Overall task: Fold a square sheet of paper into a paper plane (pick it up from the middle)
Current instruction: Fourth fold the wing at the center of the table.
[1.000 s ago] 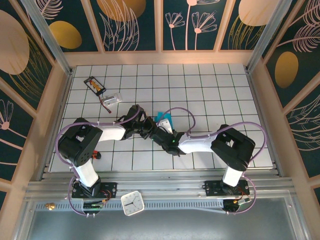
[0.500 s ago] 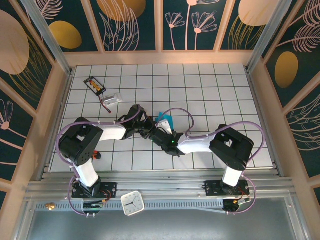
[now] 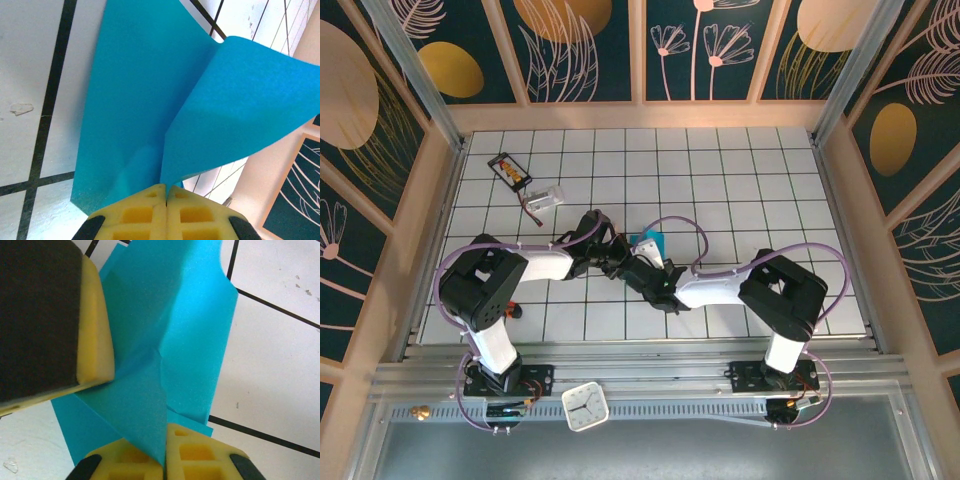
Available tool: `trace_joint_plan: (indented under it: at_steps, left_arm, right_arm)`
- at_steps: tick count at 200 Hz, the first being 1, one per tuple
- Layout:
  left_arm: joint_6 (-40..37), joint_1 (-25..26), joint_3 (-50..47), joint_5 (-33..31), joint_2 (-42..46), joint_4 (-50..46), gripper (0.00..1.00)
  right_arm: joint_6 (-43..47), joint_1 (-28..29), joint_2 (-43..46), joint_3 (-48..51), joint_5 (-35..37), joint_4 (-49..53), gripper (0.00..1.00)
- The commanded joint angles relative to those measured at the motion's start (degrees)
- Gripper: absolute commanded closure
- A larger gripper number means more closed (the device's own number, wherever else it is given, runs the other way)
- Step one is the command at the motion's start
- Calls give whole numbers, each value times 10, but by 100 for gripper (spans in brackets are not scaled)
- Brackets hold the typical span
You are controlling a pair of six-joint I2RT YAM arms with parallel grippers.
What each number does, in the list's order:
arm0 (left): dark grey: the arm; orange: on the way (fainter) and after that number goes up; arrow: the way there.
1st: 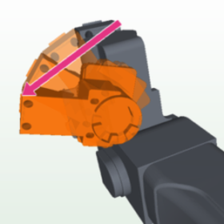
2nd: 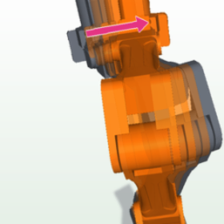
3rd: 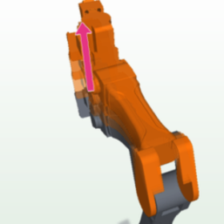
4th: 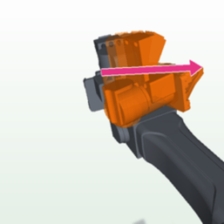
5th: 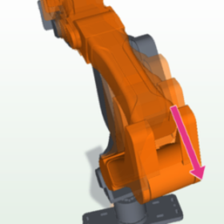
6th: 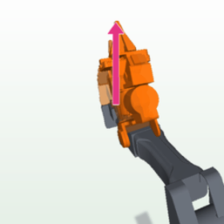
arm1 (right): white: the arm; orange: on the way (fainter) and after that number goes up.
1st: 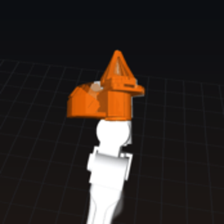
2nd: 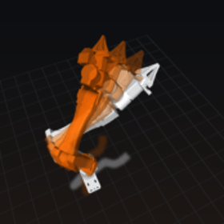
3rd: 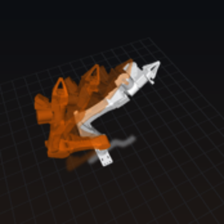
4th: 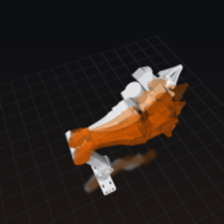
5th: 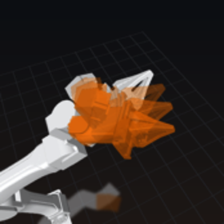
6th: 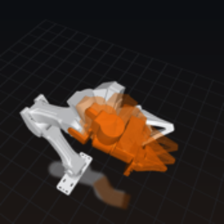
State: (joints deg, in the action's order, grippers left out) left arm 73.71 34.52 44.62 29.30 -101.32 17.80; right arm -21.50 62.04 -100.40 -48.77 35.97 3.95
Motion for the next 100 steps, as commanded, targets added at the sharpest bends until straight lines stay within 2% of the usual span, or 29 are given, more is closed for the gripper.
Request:
trace_joint_plan:
  at_steps: [1,21,38,67,100]
  left_arm:
    - [33,2,8,-6,10,-39,96]
    - [18,2,20,-12,23,-50,77]
    - [1,2,30,-24,39,-65,65]
    - [-13,-8,26,-38,74,-65,56]
    - [-28,-12,15,-50,90,-58,53]
  right_arm:
    - [-7,0,25,23,13,-19,95]
    - [-3,-5,48,51,-12,-53,98]
    - [4,-11,71,80,-35,-87,99]
    - [8,-35,120,136,-96,-144,99]
    - [-6,-64,176,204,-180,-215,99]
